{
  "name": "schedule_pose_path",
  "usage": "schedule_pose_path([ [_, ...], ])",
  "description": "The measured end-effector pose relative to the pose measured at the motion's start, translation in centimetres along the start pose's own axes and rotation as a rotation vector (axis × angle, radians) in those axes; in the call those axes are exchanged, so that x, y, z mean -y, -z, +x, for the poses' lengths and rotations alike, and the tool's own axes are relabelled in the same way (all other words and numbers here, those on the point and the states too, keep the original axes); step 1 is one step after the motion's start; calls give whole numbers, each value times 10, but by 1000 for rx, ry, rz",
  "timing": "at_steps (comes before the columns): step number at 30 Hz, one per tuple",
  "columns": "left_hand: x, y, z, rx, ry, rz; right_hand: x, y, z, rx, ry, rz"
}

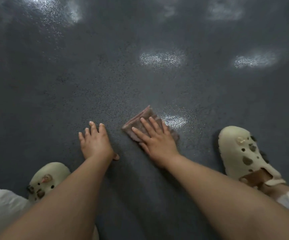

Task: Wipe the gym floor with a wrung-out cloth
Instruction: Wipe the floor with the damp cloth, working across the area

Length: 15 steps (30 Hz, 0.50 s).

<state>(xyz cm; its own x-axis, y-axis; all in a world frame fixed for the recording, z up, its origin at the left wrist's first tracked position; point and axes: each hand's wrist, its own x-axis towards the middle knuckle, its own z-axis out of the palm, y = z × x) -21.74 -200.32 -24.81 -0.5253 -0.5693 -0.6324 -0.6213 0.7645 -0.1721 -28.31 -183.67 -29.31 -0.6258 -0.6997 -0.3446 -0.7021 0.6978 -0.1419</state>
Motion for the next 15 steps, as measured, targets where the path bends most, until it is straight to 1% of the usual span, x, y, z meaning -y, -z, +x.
schedule_pose_path([
  [2, 1, 0, 0, -1, -8, -9, -28, 6, 6, -20, -6, -17],
  [3, 2, 0, 0, -2, -13, -14, -43, 8, 8, -25, -59, 9],
  [7, 3, 1, -1, 3, -23, -27, -106, 18, 2, -104, -385, 87],
  [10, 3, 2, 0, -6, -24, -36, -143, 19, -9, -127, -637, 133],
  [12, 2, 2, 0, -11, -22, -41, -143, 20, -9, -149, -758, 189],
  [15, 1, 2, 0, -14, -15, -52, -113, 20, 3, -160, -846, 253],
])
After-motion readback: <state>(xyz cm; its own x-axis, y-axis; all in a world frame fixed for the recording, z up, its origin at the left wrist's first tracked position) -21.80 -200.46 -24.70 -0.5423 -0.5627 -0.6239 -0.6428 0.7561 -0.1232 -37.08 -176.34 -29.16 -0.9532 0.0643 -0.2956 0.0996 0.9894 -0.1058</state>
